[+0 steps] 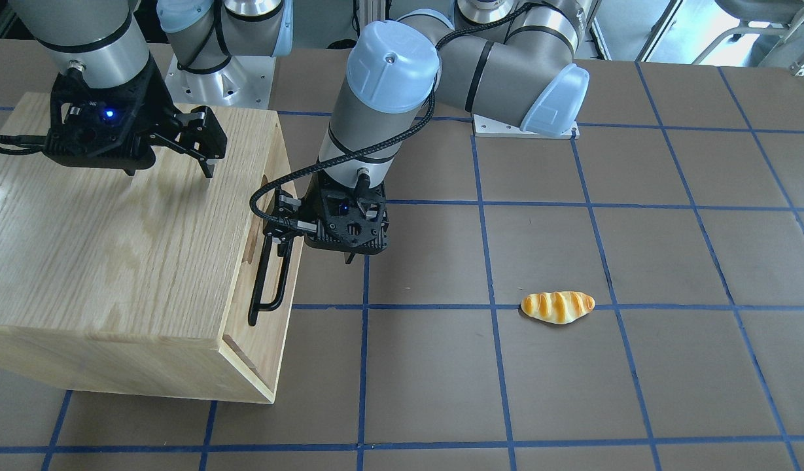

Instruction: Open upper drawer

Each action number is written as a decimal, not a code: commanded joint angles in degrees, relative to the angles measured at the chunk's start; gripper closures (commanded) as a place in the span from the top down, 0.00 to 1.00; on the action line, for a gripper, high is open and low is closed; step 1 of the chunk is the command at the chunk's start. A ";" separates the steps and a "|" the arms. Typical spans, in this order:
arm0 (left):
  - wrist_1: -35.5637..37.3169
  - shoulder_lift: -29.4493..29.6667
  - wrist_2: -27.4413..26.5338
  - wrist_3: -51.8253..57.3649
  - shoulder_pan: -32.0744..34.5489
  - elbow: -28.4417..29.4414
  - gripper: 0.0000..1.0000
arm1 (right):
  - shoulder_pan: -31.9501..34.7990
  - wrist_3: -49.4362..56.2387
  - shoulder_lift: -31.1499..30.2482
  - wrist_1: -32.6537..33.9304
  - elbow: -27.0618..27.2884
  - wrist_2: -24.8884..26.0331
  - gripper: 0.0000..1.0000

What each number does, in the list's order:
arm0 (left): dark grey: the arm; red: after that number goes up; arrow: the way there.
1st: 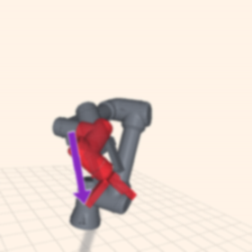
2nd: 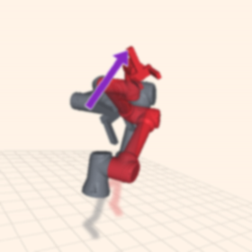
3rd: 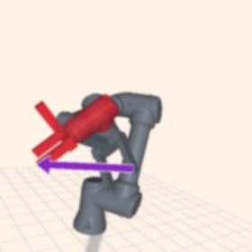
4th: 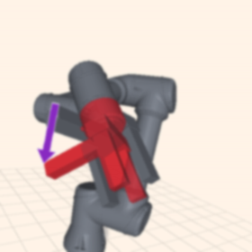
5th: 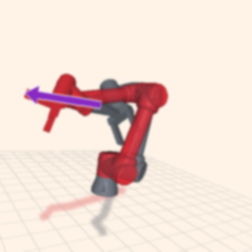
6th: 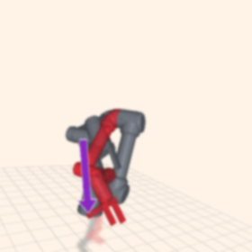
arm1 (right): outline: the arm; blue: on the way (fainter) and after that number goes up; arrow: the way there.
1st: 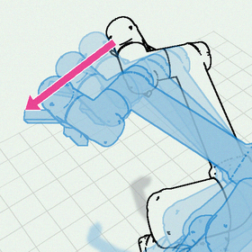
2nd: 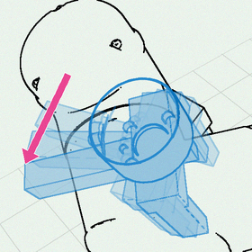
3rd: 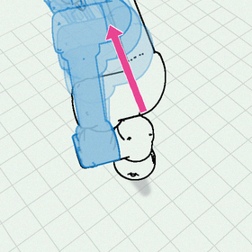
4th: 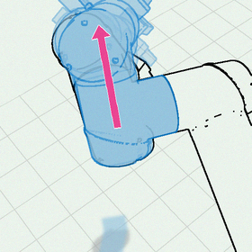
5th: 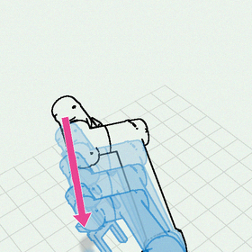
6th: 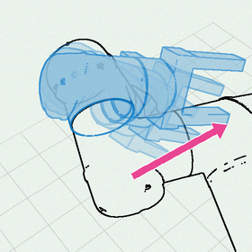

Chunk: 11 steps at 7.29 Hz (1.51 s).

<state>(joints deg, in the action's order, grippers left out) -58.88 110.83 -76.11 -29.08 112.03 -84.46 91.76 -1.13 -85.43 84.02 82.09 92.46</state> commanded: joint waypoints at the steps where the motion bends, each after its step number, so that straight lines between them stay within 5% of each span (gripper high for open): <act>1: 0.00 0.35 0.00 0.26 0.03 -0.01 1.00 | 0.00 -0.01 0.00 0.00 0.00 0.00 1.00; 11: 0.00 1.76 -0.88 1.57 0.38 1.05 1.00 | 0.00 0.07 0.00 0.00 0.09 0.00 1.00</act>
<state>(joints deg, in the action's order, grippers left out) -58.88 112.56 -76.90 -27.60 112.43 -83.37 91.76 -1.07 -85.43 84.02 82.10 92.47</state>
